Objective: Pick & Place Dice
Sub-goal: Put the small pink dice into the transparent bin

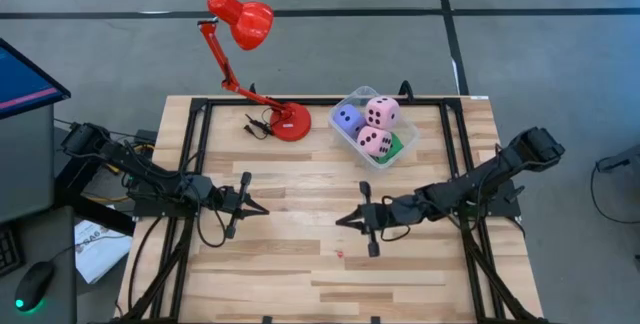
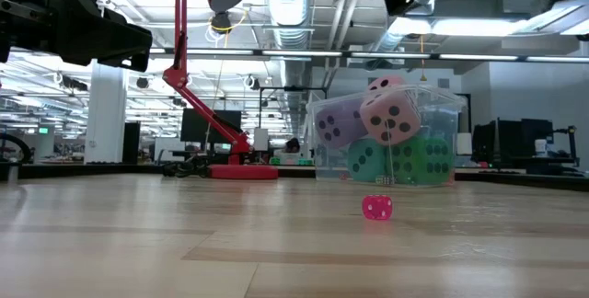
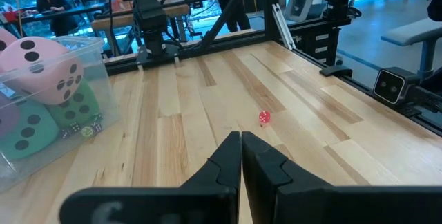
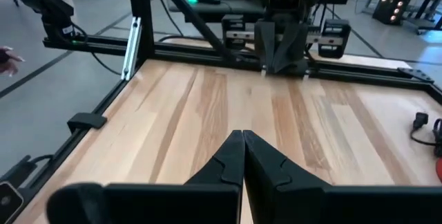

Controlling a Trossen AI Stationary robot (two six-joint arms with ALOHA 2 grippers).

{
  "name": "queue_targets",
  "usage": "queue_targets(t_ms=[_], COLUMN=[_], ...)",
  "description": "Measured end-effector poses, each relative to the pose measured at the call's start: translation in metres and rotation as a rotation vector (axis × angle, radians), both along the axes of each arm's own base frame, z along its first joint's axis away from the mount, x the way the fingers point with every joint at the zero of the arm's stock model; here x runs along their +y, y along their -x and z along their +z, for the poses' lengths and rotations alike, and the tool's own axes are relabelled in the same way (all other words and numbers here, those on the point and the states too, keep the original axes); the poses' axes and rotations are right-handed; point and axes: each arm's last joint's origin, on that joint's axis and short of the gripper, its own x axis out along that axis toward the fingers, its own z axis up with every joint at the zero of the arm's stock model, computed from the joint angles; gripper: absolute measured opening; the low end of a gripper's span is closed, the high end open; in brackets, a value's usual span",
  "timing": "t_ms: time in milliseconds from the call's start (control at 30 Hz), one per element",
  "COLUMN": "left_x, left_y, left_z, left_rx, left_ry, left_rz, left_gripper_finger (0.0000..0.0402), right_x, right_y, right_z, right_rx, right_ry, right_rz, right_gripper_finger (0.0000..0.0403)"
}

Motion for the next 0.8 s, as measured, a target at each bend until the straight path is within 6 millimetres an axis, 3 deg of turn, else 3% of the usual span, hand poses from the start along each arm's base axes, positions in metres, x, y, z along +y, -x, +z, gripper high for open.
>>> queue_targets(t_ms=[800], left_x=[0.0], left_y=[0.0], left_z=[0.0], left_rx=[0.0], left_ry=[0.0], left_rz=[0.0], left_gripper_finger=[0.0001], right_x=[0.0062], right_y=[0.0013], right_z=[0.0032], right_rx=[-0.016], right_ry=[-0.009], right_rz=[0.027], right_gripper_finger=[0.0])
